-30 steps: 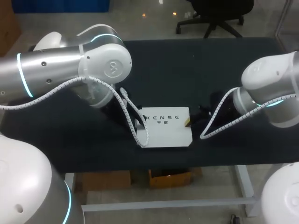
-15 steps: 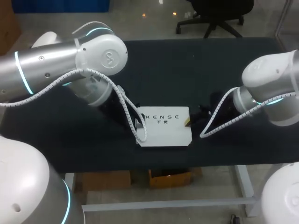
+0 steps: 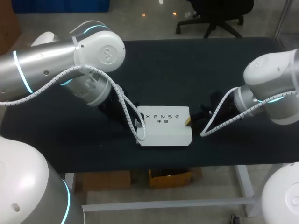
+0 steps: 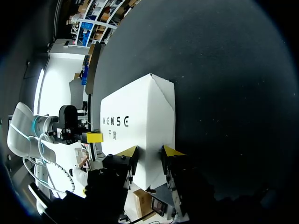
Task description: Assemble the packaging by folding the flat box into shape, placing the metal phone stand inside, and closing the box properly
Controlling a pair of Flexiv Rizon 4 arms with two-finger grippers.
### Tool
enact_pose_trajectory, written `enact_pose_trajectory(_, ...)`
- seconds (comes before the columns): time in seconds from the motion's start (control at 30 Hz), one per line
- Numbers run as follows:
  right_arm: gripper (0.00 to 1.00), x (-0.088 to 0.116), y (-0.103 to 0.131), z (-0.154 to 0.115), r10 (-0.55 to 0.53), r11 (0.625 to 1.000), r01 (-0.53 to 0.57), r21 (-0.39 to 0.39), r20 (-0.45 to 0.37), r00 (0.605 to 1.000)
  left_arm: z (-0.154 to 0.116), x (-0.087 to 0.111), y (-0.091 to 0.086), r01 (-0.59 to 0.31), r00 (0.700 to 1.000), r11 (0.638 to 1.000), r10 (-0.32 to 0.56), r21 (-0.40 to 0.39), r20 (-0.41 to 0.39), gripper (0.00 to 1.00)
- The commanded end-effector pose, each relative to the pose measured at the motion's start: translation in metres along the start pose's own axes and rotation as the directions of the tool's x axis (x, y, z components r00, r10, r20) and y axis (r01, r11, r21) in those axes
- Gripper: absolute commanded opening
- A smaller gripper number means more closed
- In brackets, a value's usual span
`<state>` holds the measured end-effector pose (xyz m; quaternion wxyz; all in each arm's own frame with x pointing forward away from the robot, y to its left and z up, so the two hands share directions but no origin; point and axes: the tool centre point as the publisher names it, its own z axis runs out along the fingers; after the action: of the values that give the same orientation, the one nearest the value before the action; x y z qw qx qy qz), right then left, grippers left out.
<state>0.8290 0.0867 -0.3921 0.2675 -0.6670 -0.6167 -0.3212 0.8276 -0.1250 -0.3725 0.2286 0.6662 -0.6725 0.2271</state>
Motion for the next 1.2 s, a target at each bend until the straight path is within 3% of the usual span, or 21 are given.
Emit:
enact_pose_trajectory(0.03, 0.29, -0.001, 0.004, 0.004, 0.002, 1.0, -0.002, 0.01, -0.015, 1.0, 0.002, 0.005, -0.002, 0.001, 1.0, 1.0, -0.001, -0.011, -0.006, 0.44)
enact_pose_trajectory(1.2, 0.29, 0.007, 0.005, -0.007, 0.026, 0.999, -0.026, 0.035, 0.011, 1.0, -0.004, 0.003, -0.006, 0.027, 1.0, 0.999, -0.027, -0.023, 0.004, 0.44)
